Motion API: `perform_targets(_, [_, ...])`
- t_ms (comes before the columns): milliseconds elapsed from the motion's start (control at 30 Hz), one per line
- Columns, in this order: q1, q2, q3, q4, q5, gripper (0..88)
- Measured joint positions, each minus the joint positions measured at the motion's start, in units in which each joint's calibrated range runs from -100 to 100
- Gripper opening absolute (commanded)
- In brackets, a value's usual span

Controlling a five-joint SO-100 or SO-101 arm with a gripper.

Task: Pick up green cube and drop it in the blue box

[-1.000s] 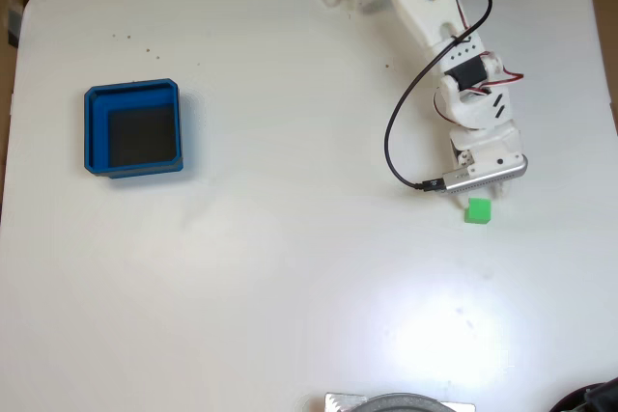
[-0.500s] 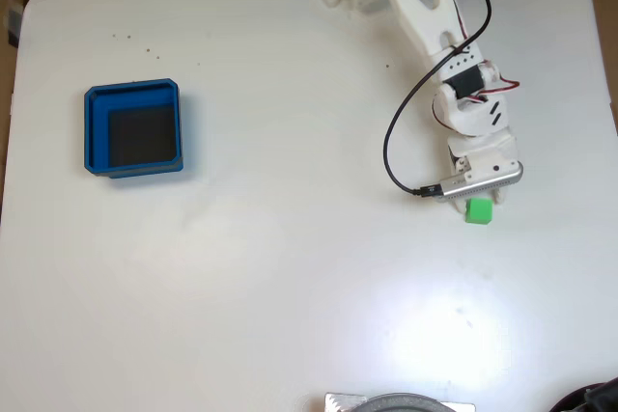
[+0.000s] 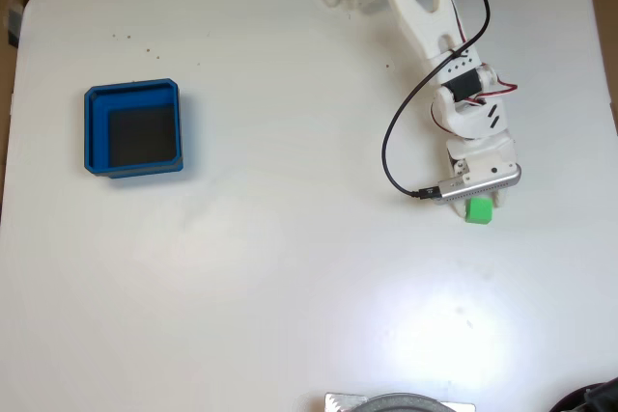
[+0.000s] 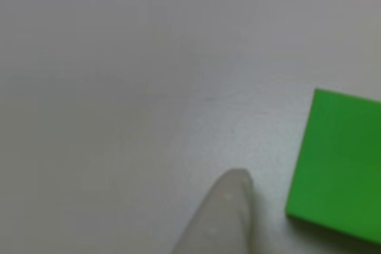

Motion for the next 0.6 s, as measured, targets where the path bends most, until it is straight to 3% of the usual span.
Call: perform_targets(600, [1.8, 2.0, -0.1, -4.7, 0.2, 27.0])
